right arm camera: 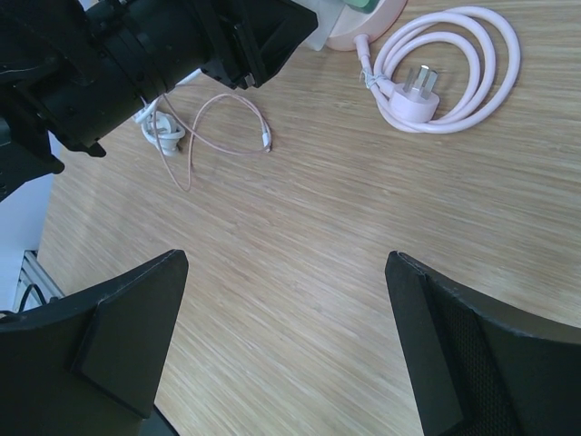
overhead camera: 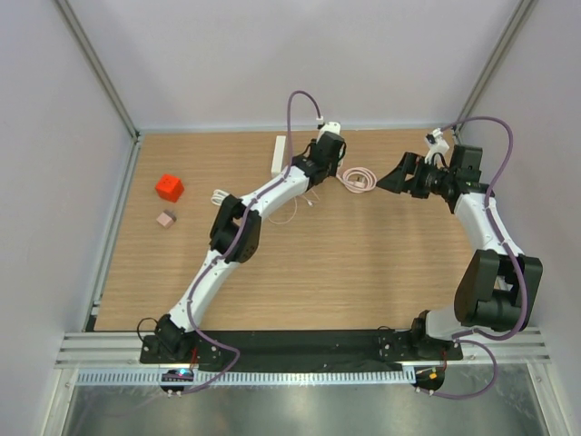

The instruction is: Pull the plug off the socket

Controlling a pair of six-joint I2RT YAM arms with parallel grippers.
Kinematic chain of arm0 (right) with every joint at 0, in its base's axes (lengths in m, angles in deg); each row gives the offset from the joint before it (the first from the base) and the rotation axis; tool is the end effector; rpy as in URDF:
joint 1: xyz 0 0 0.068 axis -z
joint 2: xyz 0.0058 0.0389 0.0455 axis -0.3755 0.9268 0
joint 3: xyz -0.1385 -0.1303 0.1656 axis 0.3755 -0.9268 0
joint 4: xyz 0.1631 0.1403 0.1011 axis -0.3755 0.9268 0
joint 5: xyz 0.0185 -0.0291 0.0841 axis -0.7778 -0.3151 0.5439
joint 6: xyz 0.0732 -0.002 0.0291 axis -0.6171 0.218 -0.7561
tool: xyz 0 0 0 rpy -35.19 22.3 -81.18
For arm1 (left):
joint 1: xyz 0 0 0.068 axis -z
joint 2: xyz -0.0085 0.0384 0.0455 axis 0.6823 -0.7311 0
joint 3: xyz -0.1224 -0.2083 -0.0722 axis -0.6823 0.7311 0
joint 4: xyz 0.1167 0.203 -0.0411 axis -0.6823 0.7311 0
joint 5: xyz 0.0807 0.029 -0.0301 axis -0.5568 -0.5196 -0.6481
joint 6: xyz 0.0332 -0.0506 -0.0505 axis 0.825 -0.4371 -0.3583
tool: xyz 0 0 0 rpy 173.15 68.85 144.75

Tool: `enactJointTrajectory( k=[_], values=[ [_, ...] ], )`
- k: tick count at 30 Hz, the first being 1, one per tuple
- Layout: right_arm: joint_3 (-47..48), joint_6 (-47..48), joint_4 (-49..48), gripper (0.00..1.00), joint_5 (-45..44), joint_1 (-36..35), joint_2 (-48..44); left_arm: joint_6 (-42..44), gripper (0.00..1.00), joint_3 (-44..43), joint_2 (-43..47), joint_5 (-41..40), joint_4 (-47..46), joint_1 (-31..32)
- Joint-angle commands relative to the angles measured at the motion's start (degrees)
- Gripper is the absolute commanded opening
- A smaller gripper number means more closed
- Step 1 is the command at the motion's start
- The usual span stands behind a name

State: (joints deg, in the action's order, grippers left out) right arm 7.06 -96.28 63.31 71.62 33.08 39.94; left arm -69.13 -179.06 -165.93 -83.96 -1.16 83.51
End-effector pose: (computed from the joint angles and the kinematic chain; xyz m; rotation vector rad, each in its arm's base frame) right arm 0.3139 -0.0117 0.2522 -0.0716 2.1401 0.8616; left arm 0.4469 -0.3481 0.1716 0.1596 2.1370 -0.2014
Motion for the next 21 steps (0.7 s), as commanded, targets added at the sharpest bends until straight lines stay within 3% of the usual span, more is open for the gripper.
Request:
enactJointTrajectory(
  k=[1, 7, 9, 11, 14, 21],
  values=[
    [0.16, -0.6, -2.4, 0.98, 1.72, 0.4, -1.15, 0.67, 0.43, -3.34, -1.41, -2.5, -4.46, -0.68],
    [-0.19, -1.04, -2.84, 0.98, 2.34, 0.4, -0.63, 1.37, 0.4, -3.43, -1.85, -0.92, -5.34, -0.85],
    [-0.19, -1.04, -2.84, 0.98, 2.69, 0.4, -0.36, 1.46, 0.24, -2.65, -1.15, 1.26, -5.78, -1.03],
    [-0.28, -1.22, -2.84, 0.98, 3.04, 0.4, -0.1, 1.11, 0.0, 0.15, -0.01, 2.24, -6.48, -1.29],
    [-0.37, -1.48, -2.84, 0.98, 3.4, 0.4, 0.25, 1.11, 0.0, 5.6, 4.99, 4.52, -10.43, -1.55],
    [-1.33, -5.25, -4.95, 0.98, 7.25, 0.31, 2.8, -0.29, 0.0, 29.39, 22.03, 9.71, -24.56, -1.55]
  ],
)
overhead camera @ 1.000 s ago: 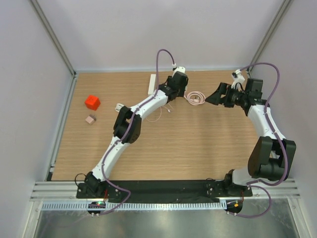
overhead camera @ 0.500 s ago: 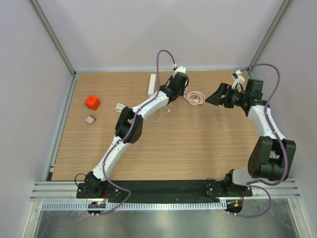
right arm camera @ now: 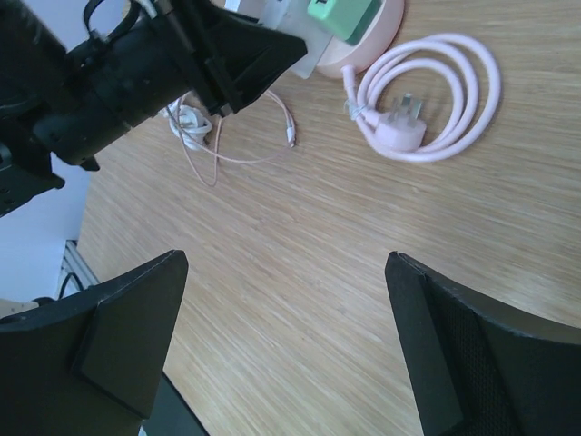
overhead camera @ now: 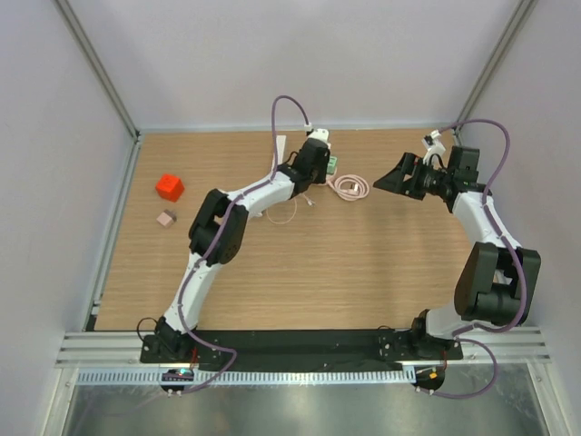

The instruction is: Pull the plug off the socket

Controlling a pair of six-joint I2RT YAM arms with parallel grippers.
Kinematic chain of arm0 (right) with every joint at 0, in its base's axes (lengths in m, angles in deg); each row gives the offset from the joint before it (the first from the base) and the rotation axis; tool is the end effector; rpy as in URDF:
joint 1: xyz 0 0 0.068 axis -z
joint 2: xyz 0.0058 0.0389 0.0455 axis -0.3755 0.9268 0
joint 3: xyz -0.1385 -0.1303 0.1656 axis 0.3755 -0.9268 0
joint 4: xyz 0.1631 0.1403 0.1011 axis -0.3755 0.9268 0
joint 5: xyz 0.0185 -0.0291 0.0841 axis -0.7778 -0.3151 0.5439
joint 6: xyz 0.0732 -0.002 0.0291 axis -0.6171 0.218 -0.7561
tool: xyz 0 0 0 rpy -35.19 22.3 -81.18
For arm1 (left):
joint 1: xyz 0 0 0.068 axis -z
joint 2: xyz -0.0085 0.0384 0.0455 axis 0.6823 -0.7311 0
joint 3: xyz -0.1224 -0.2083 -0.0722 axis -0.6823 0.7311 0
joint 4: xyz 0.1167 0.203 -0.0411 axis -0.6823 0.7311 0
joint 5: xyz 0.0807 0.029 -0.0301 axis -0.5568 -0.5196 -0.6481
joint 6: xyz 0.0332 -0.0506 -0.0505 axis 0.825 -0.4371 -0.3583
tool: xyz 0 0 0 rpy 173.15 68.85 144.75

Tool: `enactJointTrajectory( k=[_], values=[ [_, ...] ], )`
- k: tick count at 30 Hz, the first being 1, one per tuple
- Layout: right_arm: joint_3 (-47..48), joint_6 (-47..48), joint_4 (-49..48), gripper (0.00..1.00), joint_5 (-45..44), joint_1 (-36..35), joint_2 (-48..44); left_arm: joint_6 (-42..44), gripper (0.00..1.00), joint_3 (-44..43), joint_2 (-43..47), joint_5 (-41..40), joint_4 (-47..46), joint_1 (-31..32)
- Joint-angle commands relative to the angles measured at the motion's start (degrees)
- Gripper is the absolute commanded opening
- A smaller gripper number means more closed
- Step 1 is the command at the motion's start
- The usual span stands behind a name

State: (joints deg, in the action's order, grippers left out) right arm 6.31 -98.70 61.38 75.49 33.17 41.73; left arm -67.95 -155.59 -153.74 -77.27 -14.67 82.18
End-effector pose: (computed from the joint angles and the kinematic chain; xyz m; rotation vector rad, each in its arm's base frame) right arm 0.3172 -0.0097 0.2442 -0.0578 2.1378 0.9628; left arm 0.4280 -0.3254 0.1709 0.2152 2.1304 -0.3140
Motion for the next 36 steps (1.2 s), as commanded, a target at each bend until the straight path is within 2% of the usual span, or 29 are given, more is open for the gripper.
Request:
enactJointTrajectory(
  k=[1, 7, 10, 14, 20, 28, 32, 36],
  values=[
    [-1.03, -3.44, -3.55, 0.98, 3.92, 0.05, 1.53, -2.26, 0.0, 8.05, 13.16, 3.29, -12.04, -0.22],
    [-3.66, -10.9, -10.83, 0.99, 5.77, -3.55, 4.52, -8.14, 0.0, 26.57, 25.83, 5.57, -21.09, -0.22],
    [-5.42, -13.9, -14.61, 0.99, 5.16, -6.27, 4.96, -12.54, 0.0, 32.58, 29.18, 6.63, -25.57, -0.22],
    [-5.78, -13.3, -14.98, 0.99, 2.0, -8.91, 4.52, -17.9, 0.0, 40.13, 33.31, 8.47, -29.7, 0.13],
    [-6.92, -10.4, -11.65, 1.0, 0.41, -9.36, 2.42, -21.69, 0.0, 47.44, 37.36, 8.92, -36.2, 1.8],
    [-9.73, -4.07, -3.48, 1.0, -0.48, -10.32, -3.47, -23.45, 0.0, 54.9, 44.12, 8.04, -38.68, 5.4],
    [-12.1, -4.59, -2.76, 1.0, 1.19, -10.76, -7.51, -24.41, 0.0, 57.99, 47.56, 5.67, -40.34, 7.07],
    [-15.7, -9.68, -5.75, 0.99, -0.11, -10.94, -12.25, -24.77, 0.0, 59.57, 49.84, 2.51, -41.05, 9.27]
  ],
)
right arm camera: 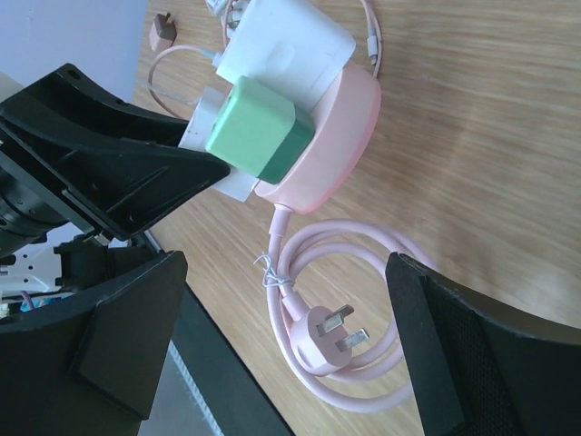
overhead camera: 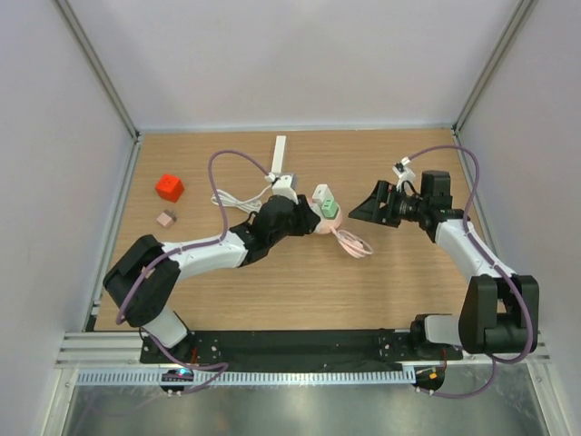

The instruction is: Pull the plug off the socket

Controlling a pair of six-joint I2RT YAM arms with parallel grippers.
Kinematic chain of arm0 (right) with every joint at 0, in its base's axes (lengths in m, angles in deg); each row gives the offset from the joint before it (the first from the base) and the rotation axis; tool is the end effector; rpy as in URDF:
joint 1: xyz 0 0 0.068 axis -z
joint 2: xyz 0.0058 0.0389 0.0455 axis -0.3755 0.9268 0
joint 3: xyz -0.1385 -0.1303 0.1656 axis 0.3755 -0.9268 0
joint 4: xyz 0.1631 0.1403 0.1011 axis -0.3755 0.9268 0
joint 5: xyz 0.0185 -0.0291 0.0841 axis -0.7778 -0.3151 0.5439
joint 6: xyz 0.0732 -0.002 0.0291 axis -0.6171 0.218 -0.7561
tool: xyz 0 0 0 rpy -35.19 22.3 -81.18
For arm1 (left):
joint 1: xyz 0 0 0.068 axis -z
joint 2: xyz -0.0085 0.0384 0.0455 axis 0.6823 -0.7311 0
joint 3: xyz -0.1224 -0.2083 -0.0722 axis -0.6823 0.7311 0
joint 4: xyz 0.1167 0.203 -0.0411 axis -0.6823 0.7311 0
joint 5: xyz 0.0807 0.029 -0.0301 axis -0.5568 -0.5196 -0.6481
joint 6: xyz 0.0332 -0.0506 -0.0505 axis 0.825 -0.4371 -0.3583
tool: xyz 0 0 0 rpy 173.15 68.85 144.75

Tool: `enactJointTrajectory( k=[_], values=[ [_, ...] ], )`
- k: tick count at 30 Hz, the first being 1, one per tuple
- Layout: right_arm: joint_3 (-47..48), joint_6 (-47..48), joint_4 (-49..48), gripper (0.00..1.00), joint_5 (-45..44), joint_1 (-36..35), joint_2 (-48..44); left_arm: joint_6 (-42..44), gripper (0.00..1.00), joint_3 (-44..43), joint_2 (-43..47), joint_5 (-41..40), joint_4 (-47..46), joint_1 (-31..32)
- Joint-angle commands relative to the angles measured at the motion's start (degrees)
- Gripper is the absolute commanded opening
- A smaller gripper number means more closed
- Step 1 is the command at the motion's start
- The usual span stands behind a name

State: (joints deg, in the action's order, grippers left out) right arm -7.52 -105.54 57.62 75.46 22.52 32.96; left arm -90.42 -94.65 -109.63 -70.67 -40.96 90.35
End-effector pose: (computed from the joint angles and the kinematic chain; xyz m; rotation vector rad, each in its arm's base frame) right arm 0.2712 0.0494 0.2162 -0.1201 2.2191 1.1412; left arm 0.2545 -0.2609 0.2019 -0.0025 2.0810 -0.8402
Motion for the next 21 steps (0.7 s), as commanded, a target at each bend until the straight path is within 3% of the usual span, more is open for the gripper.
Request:
enactJointTrajectory(
  k=[1, 11, 21],
  values=[
    [-2.83, -5.11, -3.12, 0.99, -0.45, -0.47, -3.85, -2.3, 0.0, -1.1, 6.09, -4.62, -15.02, 1.53],
    [-4.77, -11.11, -8.32, 0.98, -0.71, -7.4, -1.92, -2.74, 0.0, 0.05, 6.27, -7.53, -17.74, 4.08],
    [-1.09, -16.2, -8.5, 0.9, -3.17, -8.55, 5.29, -3.53, 0.0, -0.57, 7.15, -11.21, -19.85, 6.02]
  ],
)
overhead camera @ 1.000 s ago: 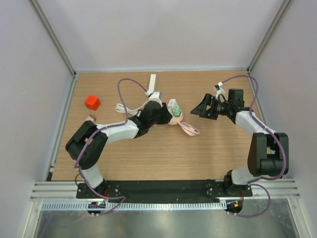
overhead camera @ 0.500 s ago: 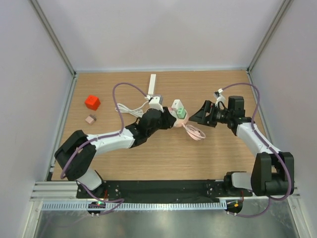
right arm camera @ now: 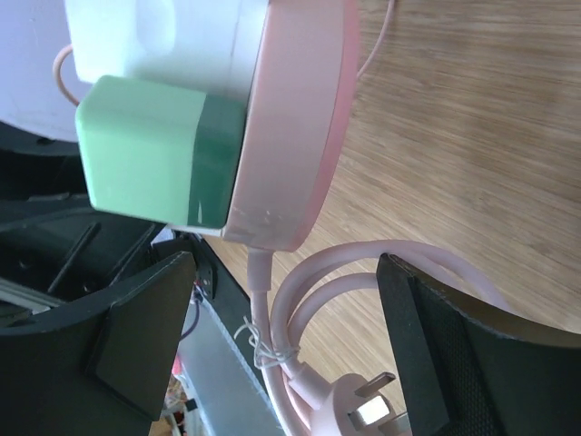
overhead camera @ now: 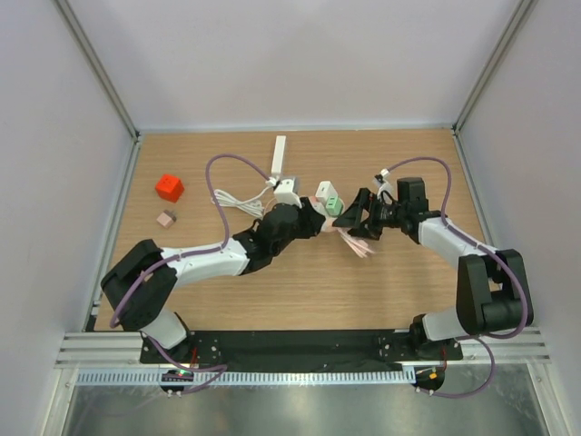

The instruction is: Pull the plug off the socket

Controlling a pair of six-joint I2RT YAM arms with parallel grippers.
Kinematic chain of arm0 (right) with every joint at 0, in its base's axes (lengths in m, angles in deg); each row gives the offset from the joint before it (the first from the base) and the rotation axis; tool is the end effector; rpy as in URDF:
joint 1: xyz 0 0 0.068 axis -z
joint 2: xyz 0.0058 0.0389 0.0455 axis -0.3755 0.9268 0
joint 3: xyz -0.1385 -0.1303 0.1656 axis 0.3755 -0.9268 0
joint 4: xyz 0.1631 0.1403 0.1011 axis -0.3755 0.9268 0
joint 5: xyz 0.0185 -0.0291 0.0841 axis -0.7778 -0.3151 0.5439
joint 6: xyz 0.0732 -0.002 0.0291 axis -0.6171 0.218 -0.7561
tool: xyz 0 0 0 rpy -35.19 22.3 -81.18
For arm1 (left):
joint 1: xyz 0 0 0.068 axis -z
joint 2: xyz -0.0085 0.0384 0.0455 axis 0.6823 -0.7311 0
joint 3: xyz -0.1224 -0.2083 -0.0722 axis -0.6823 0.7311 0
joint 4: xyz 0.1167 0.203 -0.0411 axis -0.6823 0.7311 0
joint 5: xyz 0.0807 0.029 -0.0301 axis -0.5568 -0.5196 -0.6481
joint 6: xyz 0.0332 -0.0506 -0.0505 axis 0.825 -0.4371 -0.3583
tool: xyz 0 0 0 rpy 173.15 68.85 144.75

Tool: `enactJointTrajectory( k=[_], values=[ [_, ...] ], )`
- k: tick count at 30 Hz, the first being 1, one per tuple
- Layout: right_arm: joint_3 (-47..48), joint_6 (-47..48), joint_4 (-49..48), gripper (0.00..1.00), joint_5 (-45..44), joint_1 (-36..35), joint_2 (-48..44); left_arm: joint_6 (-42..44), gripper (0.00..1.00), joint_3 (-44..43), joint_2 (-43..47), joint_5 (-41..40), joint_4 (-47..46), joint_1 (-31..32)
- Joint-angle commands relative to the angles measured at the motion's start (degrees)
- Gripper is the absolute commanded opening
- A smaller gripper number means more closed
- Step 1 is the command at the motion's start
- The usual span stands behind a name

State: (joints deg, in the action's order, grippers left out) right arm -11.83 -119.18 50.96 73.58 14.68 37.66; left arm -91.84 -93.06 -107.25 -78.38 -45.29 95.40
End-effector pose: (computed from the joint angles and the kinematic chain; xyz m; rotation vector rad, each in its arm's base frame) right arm 0.2681 0.0852 0.1817 0.0371 2.3640 1.3011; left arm 0.2339 -0.2720 0.2173 -0.0459 1.9744 -0.8562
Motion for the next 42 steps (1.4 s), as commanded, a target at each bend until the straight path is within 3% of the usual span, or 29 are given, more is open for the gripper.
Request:
enactJointTrajectory(
  k=[1, 6, 11, 26, 36, 42],
  values=[
    [3.75, -3.27, -1.92, 0.88, -1.9, -1.14, 0.94, -2.19, 0.0, -2.08, 4.94, -3.94, -15.79, 1.23],
    [5.68, -6.87, -3.84, 0.79, -4.02, -2.2, 2.26, -3.33, 0.0, -1.55, 5.12, -8.06, -16.23, 2.11],
    [7.18, -9.42, -4.2, 0.63, -6.13, -3.6, 3.58, -5.53, 0.0, -1.2, 4.68, -10.71, -17.28, 2.73],
    [9.11, -11.09, -6.57, 0.59, -13.16, -6.51, 5.6, -13.35, 0.0, -2.25, 3.18, -16.68, -20.45, 3.87],
    [9.82, -12.23, -8.33, 0.48, -16.32, -6.77, 7.45, -15.9, 0.0, -3.75, 2.3, -18.0, -20.98, 4.92],
    [9.81, -16.1, -11.67, 0.5, -16.5, -6.77, 7.71, -17.39, 0.0, -3.92, 1.52, -18.97, -21.15, 5.63]
  ],
)
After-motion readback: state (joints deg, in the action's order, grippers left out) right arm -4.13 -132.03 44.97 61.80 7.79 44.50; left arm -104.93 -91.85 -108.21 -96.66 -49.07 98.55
